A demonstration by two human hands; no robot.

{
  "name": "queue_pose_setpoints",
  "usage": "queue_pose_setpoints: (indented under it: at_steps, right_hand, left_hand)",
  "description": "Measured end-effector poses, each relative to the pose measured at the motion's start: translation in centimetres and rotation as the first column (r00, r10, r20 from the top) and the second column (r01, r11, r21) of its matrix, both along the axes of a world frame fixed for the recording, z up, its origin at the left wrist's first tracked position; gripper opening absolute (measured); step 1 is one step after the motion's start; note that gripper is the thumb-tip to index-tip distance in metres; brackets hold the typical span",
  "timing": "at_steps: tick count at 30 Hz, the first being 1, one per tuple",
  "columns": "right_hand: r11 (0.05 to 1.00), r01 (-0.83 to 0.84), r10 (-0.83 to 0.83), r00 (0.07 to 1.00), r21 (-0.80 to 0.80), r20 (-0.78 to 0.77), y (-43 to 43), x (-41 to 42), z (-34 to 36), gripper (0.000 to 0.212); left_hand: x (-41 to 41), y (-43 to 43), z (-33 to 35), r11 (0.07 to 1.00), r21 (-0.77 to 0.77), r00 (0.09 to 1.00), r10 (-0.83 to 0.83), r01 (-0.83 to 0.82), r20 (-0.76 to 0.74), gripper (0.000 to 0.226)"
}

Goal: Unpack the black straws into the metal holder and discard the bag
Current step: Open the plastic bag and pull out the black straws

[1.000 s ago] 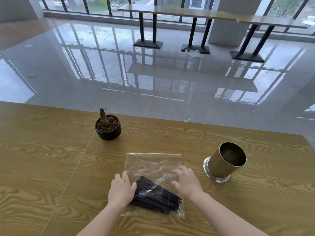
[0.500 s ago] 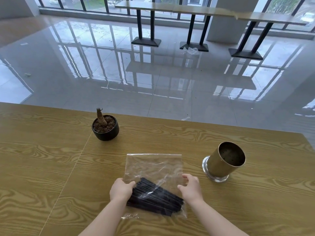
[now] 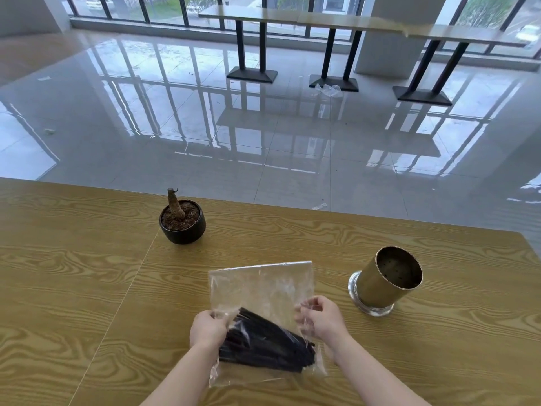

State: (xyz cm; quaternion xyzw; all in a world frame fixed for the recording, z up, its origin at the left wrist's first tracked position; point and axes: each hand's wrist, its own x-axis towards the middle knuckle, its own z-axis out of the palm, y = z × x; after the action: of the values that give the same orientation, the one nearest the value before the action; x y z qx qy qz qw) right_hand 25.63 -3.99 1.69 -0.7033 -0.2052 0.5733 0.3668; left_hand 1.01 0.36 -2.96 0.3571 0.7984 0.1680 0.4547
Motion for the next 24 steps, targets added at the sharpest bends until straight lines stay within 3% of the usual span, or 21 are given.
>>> queue_pose_setpoints:
  at_steps: [5, 8, 12, 16, 18, 20, 22, 24]
  right_hand:
    - [0.987, 0.076, -0.069, 0.996, 0.141, -0.051, 0.7, 0.7, 1.2, 0.018]
    - [0.968, 0.143, -0.122, 0.987, 0.206, -0.108, 1.3, 1.3, 3.0, 0.024]
    - [0.939, 0.181, -0.119, 0.969, 0.291, -0.218, 1.9, 1.9, 7.1, 0.03]
    - [0.885, 0.196, -0.09, 0.962, 0.423, -0.257, 2.0, 2.1, 11.8, 0.047]
    - [0.842, 0.121, -0.074, 0.991, 0.525, -0.11, 1.9, 2.2, 13.5, 0.06]
    - [0.806, -0.009, -0.094, 0.985, 0.592, 0.142, 1.9, 2.3, 14.4, 0.069]
    - [0.782, -0.144, -0.146, 0.903, 0.606, 0.403, 1.9, 2.5, 14.9, 0.075]
    - [0.754, -0.277, -0.244, 0.723, 0.595, 0.646, 1.9, 2.6, 15.3, 0.081]
  left_hand:
    - [-0.2, 0.8, 1.9, 0.981, 0.122, 0.956, 0.112, -0.149, 0.273, 0.008]
    - [-0.4, 1.2, 4.4, 0.955, 0.28, 0.937, -0.006, -0.098, 0.35, 0.011]
    - [-0.9, 1.4, 8.8, 0.889, 0.456, 0.823, -0.219, -0.054, 0.525, 0.043]
    - [-1.0, 1.7, 12.7, 0.803, 0.579, 0.72, -0.318, -0.142, 0.617, 0.027]
    - [-0.6, 1.8, 14.5, 0.784, 0.596, 0.697, -0.33, -0.174, 0.636, 0.017]
    - [-0.1, 2.0, 16.3, 0.797, 0.579, 0.679, -0.331, -0.171, 0.656, 0.017]
    - [0.7, 2.3, 17.9, 0.813, 0.562, 0.678, -0.328, -0.152, 0.658, 0.018]
    - [1.5, 2.6, 18.8, 0.834, 0.534, 0.682, -0.309, -0.14, 0.662, 0.016]
